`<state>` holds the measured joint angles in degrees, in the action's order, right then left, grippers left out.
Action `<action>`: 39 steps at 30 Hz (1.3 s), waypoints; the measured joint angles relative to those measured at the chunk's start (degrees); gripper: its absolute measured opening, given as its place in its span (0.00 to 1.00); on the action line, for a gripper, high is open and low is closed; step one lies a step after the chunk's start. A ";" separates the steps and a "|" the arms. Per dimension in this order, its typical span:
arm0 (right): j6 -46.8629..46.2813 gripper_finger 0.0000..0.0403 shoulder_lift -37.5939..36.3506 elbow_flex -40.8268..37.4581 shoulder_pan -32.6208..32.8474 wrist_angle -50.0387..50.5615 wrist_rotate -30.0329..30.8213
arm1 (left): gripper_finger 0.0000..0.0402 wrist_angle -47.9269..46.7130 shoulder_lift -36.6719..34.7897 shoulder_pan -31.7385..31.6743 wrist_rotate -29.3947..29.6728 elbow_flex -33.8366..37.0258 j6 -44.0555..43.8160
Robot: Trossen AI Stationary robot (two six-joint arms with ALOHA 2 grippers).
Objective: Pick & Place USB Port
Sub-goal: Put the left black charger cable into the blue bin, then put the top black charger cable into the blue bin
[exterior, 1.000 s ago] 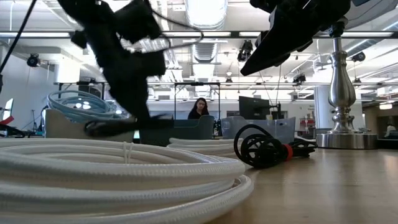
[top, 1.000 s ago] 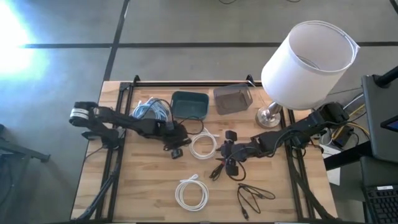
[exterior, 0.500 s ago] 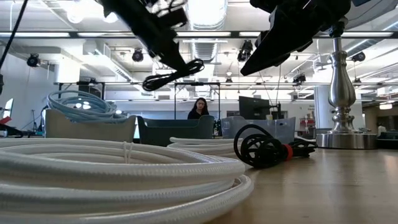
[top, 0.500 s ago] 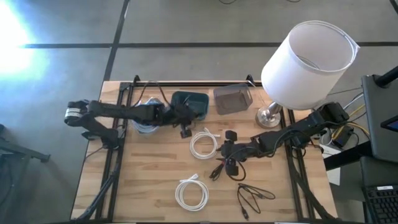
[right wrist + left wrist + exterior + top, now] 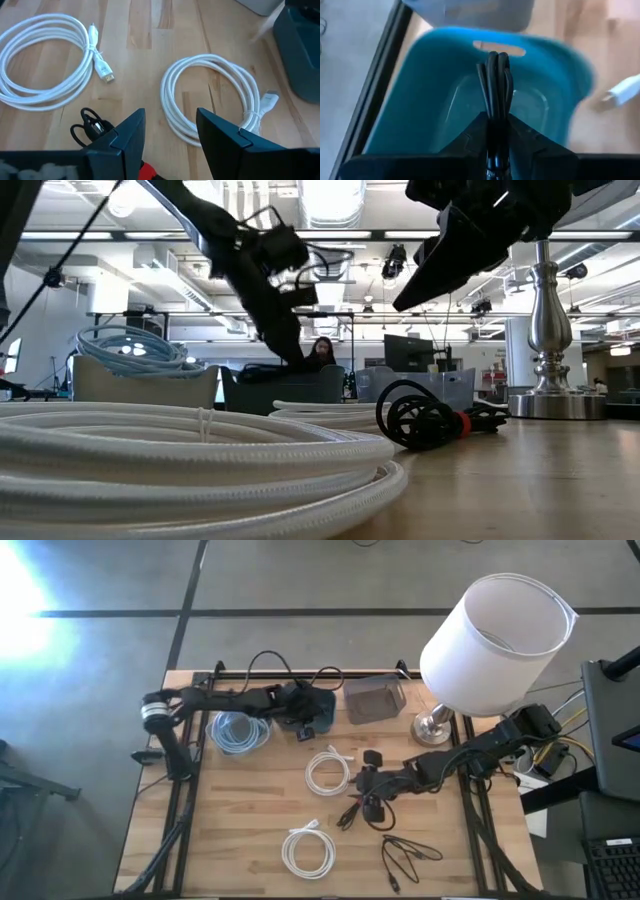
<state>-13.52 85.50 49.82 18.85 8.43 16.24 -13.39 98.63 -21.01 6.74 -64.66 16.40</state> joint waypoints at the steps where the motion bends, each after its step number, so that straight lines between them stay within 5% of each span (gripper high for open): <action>1: 0.00 0.42 -0.01 -0.12 0.00 0.21 -0.12 | 0.15 0.13 0.93 -0.21 0.08 -0.27 0.07; 20: -7.20 0.42 -0.01 -3.53 0.02 -0.05 -6.44 | 0.42 -4.97 4.96 0.44 4.77 -6.37 0.44; 27: -8.86 0.42 0.16 -6.95 0.19 -0.75 -6.39 | 0.43 -12.35 -2.03 3.77 4.56 -9.03 -1.10; 39: 5.64 0.42 10.09 -6.99 0.26 -1.56 -6.22 | 0.41 -12.02 -17.17 8.09 -2.99 -4.97 -7.89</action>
<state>-7.88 95.59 42.83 19.11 6.87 10.02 -25.41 81.46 -12.92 3.76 -69.64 8.52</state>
